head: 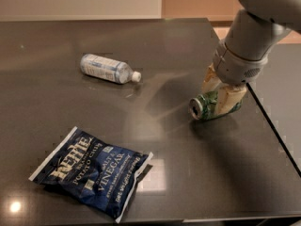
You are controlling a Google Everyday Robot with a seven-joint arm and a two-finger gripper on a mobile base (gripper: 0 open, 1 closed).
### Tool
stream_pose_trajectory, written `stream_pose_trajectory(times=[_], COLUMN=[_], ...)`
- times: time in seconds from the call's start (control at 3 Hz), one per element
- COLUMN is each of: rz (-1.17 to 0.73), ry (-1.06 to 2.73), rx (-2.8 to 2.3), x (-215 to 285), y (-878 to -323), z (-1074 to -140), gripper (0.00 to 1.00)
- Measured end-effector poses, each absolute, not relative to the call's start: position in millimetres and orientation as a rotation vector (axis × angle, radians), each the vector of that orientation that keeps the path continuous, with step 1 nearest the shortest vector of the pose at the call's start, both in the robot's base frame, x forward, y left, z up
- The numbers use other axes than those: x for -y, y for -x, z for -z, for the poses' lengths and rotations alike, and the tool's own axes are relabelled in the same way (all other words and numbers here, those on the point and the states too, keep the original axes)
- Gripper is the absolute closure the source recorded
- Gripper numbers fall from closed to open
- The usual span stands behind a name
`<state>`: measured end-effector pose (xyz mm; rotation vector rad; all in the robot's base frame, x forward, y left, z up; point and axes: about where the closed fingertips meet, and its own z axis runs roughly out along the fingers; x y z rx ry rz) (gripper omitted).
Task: Pick green can
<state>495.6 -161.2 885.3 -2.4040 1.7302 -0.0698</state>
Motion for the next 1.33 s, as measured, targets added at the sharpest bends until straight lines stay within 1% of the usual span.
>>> stream_pose_trajectory(times=[0.67, 1.0, 1.33], rz=[0.011, -0.039, -0.039], ry=[2.245, 2.199, 2.199], rx=[-1.821, -1.846, -1.846], x=[147, 137, 136], y=[-488, -488, -488], z=[-953, -975, -975], gripper=[1.0, 1.0, 1.0])
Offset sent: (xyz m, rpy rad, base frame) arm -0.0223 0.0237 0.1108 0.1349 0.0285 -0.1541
